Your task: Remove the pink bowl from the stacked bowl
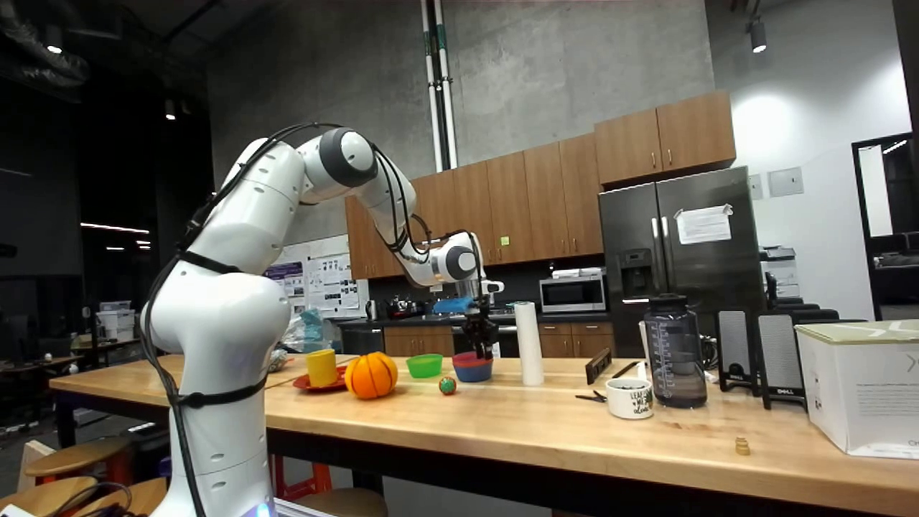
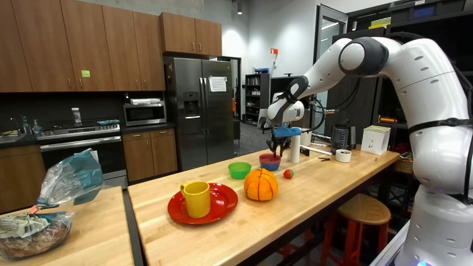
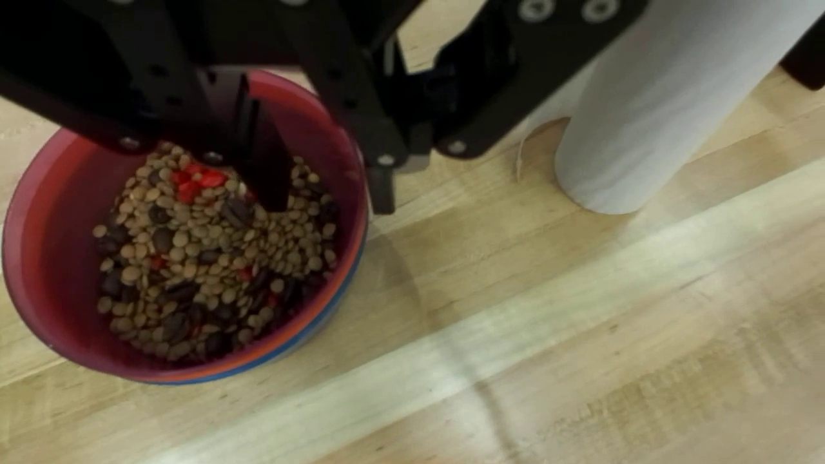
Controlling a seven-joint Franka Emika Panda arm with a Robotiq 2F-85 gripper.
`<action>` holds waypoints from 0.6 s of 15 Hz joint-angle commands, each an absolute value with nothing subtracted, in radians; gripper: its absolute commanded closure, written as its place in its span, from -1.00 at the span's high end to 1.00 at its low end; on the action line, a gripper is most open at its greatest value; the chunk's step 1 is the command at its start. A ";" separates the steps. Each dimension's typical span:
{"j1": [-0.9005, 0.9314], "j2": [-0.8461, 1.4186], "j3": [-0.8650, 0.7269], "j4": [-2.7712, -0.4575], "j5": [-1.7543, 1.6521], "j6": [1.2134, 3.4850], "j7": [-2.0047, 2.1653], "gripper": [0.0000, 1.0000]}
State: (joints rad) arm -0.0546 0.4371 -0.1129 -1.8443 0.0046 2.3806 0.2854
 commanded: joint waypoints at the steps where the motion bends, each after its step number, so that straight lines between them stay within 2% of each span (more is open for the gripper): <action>1: -0.057 0.450 -0.120 -1.815 0.020 2.351 0.296 -0.69; 3: -0.059 0.451 -0.121 -1.816 0.022 2.349 0.295 -1.00; 9: -0.057 0.443 -0.125 -1.817 0.020 2.344 0.299 -0.98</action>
